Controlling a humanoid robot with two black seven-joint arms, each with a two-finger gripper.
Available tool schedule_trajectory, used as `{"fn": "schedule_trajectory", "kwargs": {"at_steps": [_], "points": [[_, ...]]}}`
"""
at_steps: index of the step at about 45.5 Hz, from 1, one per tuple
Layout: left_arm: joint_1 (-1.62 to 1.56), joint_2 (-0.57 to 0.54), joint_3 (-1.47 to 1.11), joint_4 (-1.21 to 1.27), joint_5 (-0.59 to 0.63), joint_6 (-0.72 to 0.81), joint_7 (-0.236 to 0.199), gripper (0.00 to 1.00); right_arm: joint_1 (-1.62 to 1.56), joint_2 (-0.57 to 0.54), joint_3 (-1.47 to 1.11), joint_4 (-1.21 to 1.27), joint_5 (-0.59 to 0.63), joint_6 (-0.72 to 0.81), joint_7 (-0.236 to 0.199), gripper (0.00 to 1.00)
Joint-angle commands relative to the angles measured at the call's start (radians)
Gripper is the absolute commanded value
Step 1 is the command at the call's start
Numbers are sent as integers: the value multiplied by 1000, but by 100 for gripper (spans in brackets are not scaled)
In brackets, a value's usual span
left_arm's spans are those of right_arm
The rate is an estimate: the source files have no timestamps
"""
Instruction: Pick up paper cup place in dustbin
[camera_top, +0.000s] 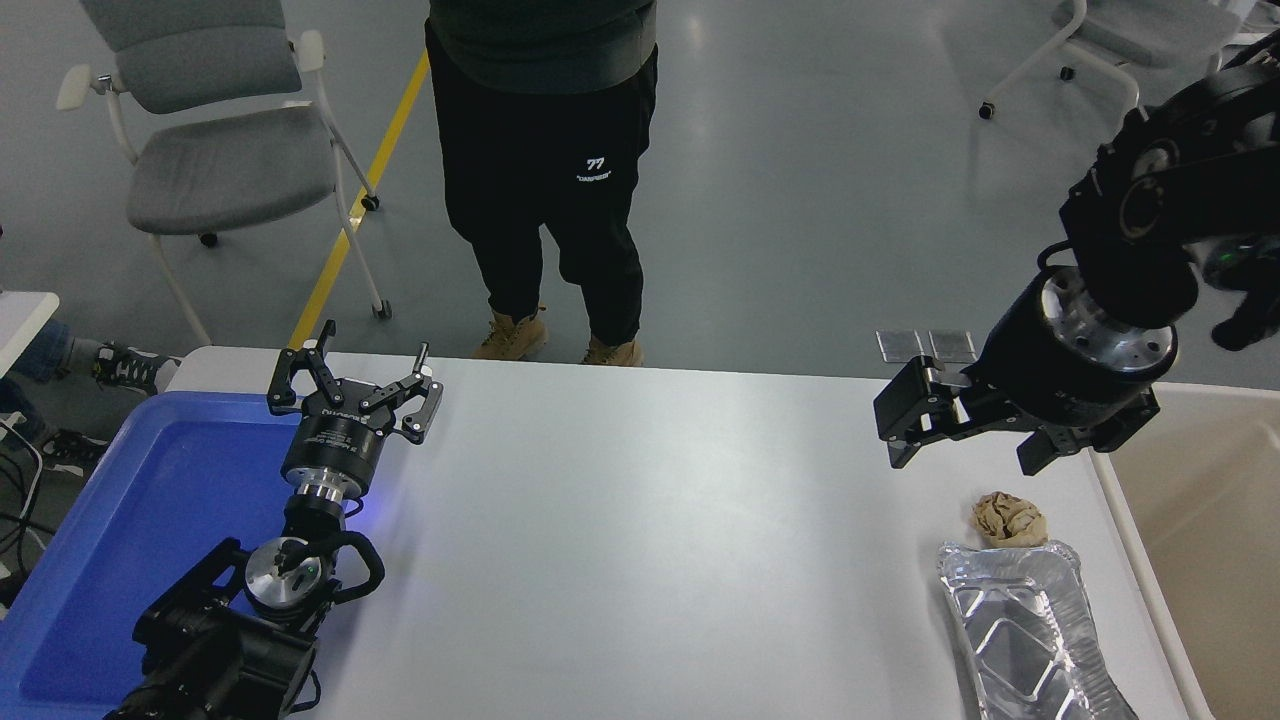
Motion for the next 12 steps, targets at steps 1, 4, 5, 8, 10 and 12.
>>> {"fn": "schedule_trajectory", "kwargs": {"at_steps": [1, 4, 5, 8, 10, 12], "points": [[0, 0, 0, 0, 0, 0, 0, 99, -15, 25, 8, -3, 11, 4, 5, 100], [0, 0, 0, 0, 0, 0, 0, 99, -15, 25, 8, -3, 11, 4, 5, 100], [0, 0, 0, 0, 0, 0, 0, 99, -15, 24, 8, -3, 11, 4, 5, 100], [0, 0, 0, 0, 0, 0, 0, 99, -15, 24, 8, -3, 11, 4, 5, 100], [0, 0, 0, 0, 0, 0, 0, 99, -17, 24, 8, -3, 11, 4, 5, 100], [0, 0, 0, 0, 0, 0, 0, 99, -17, 24, 8, -3, 11, 4, 5, 100]]}}
